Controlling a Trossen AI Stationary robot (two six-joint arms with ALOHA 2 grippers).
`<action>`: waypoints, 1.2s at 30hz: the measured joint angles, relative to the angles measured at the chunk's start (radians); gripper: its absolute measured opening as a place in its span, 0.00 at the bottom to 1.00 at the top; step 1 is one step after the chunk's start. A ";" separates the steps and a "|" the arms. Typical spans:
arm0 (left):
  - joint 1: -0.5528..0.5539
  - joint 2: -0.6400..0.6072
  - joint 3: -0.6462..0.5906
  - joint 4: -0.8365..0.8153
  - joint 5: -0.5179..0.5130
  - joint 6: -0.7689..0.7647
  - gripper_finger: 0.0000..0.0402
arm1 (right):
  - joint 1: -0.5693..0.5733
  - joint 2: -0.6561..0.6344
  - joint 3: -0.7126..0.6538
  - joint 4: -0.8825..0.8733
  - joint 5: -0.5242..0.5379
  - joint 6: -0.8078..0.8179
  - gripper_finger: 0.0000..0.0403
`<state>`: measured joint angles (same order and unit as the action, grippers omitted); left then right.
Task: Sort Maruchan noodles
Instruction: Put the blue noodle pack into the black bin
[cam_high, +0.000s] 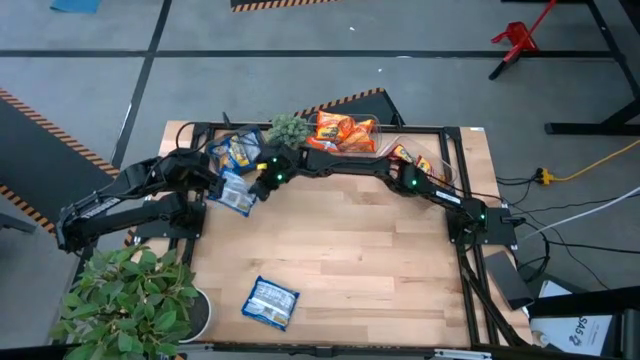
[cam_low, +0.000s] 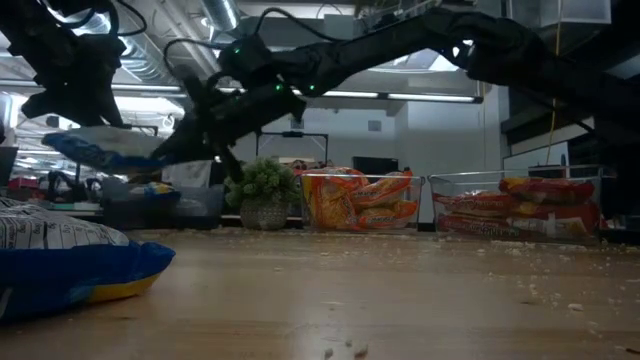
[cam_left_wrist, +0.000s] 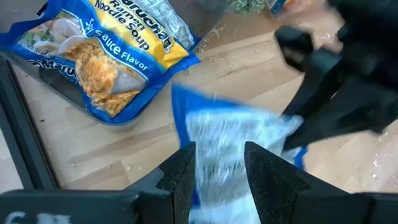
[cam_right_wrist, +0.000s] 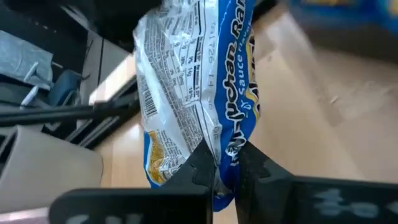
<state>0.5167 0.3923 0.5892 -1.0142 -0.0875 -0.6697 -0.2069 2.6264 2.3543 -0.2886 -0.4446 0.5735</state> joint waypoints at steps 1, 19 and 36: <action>0.000 0.000 0.000 0.000 0.000 0.000 0.33 | -0.005 -0.010 0.000 -0.001 0.002 0.000 0.03; 0.000 0.000 0.000 0.001 -0.026 0.000 0.33 | -0.153 -0.053 0.000 0.094 0.131 0.160 0.03; 0.000 0.000 0.000 0.005 -0.089 0.000 0.33 | -0.133 -0.053 0.001 0.109 0.377 0.230 0.18</action>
<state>0.5167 0.3923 0.5892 -1.0088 -0.1768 -0.6697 -0.3397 2.5731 2.3554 -0.1798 -0.0676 0.8037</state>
